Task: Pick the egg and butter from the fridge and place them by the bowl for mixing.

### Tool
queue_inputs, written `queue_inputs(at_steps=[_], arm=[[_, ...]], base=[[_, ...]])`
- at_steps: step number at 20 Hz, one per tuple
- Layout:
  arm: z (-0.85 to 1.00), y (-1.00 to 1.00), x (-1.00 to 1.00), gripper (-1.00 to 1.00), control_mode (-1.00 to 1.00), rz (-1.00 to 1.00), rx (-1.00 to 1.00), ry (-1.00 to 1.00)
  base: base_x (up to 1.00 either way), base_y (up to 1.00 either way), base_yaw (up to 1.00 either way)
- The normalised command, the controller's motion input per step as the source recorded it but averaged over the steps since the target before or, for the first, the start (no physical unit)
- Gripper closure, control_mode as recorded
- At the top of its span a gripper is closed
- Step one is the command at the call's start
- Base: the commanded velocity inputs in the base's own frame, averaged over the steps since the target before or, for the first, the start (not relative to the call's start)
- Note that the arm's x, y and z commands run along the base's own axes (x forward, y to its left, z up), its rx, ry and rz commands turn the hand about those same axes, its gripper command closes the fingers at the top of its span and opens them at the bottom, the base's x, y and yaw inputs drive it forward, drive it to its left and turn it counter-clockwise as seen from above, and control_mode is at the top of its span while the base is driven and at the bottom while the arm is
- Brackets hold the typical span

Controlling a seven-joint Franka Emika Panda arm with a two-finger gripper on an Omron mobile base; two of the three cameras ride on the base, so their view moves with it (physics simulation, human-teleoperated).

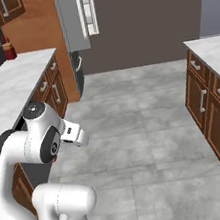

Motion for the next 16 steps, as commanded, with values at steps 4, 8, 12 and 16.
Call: queue_inputs(at_steps=[4,8,12,16], arm=[[0.00,0.00,0.00,-1.00,1.00,0.00,0.00,0.00],[0.00,0.00,0.00,-1.00,1.00,0.00,0.00,0.00],[0.00,0.00,0.00,-1.00,1.00,0.00,0.00,0.00],[0.00,0.00,0.00,-1.00,1.00,0.00,0.00,0.00]], base=[[0.72,-0.02,0.00],[0.74,-0.06,0.00],[0.72,-0.05,0.00],[0.72,-0.08,0.00]])
